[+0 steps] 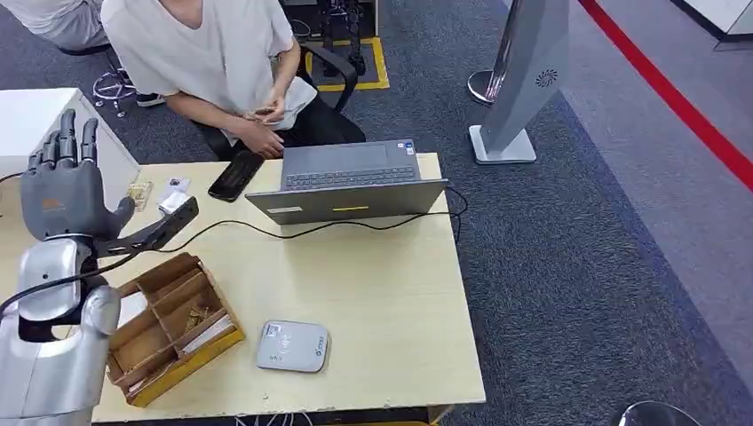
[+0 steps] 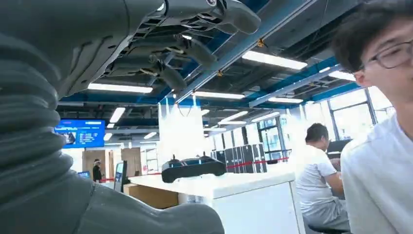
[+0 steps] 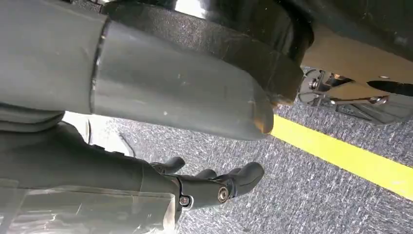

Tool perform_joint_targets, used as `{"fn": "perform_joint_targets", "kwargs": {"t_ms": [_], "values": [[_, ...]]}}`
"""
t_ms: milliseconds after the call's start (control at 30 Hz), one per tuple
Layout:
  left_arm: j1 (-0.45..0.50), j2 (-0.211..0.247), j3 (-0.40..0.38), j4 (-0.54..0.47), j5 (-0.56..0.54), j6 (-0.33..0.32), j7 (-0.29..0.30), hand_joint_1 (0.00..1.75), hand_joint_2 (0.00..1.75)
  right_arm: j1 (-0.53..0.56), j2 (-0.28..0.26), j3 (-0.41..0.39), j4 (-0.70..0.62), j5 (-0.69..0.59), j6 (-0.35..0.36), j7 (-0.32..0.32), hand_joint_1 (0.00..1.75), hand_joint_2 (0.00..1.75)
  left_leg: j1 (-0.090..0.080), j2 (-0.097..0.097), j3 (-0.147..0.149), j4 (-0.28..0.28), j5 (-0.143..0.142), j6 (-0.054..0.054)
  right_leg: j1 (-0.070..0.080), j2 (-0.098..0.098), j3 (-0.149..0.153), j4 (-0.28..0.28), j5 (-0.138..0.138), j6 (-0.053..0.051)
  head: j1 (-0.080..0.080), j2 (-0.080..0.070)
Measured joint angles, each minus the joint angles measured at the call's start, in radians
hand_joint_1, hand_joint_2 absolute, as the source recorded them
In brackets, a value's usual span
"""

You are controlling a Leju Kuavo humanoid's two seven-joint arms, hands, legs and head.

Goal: Pass the card to the sensor for recognition and then transmit it.

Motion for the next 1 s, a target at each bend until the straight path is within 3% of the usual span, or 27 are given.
{"fn": "perform_joint_targets", "kwargs": {"t_ms": [300, 533, 633, 733, 800, 867, 900, 1000], "values": [[0.225, 0.005, 0.013, -0.282, 0.000, -0.001, -0.055, 0.00, 1.75, 0.004, 0.000, -0.014, 0.000, -0.006, -0.003, -0.001, 0.00, 0.00, 0.000, 0.000, -0.001, 0.000, -0.001, 0.000, 0.000, 0.001, -0.001, -0.001, -0.001, 0.001, 0.000, 0.000], [0.275, 0.007, 0.020, -0.358, 0.000, 0.002, -0.067, 0.00, 1.75, 0.004, 0.000, -0.023, 0.000, -0.009, -0.004, -0.001, 0.00, 0.00, 0.000, 0.000, -0.001, 0.000, -0.001, 0.000, 0.000, 0.000, 0.000, 0.000, 0.000, 0.000, 0.000, 0.000], [0.356, 0.020, 0.042, -0.425, 0.008, 0.040, -0.102, 0.00, 1.75, 0.006, 0.000, -0.034, -0.001, -0.032, -0.007, -0.003, 0.00, 0.00, 0.000, 0.003, 0.000, -0.001, -0.001, 0.000, 0.000, 0.003, 0.001, 0.000, 0.000, 0.000, 0.000, 0.000], [0.528, 0.036, 0.105, -0.547, 0.082, 0.138, -0.156, 0.00, 1.75, 0.011, 0.000, -0.053, -0.001, -0.058, -0.013, -0.009, 0.00, 0.00, 0.000, 0.007, 0.002, -0.001, -0.005, -0.001, 0.000, 0.008, 0.000, 0.000, -0.003, 0.000, 0.000, 0.000], [0.652, 0.029, 0.173, -0.617, 0.187, 0.197, -0.217, 0.00, 1.75, 0.016, 0.000, -0.066, -0.003, -0.067, -0.015, -0.016, 0.00, 0.00, 0.000, 0.006, 0.002, -0.001, -0.007, -0.001, 0.000, 0.007, 0.000, 0.000, -0.005, 0.001, 0.000, 0.000], [0.741, -0.016, 0.277, -0.670, 0.336, 0.185, -0.340, 0.00, 1.75, 0.019, 0.000, -0.080, -0.007, -0.074, -0.015, -0.019, 0.00, 0.00, 0.000, 0.005, 0.002, -0.001, -0.008, -0.001, 0.000, 0.006, 0.000, 0.000, -0.007, 0.000, 0.000, 0.000], [0.768, -0.054, 0.341, -0.687, 0.418, 0.141, -0.422, 0.00, 1.75, 0.019, 0.000, -0.084, -0.009, -0.072, -0.015, -0.021, 0.00, 0.00, 0.000, 0.004, 0.002, -0.001, -0.008, -0.001, 0.000, 0.004, 0.001, -0.001, -0.007, 0.001, 0.000, 0.000], [0.774, -0.217, 0.655, -0.699, 0.644, -0.143, -0.677, 0.00, 1.75, 0.020, 0.000, -0.104, -0.014, -0.072, -0.016, -0.023, 0.00, 0.00, 0.000, 0.004, 0.001, -0.001, -0.009, 0.000, 0.000, 0.004, 0.001, -0.001, -0.007, 0.001, 0.000, 0.000]]}}
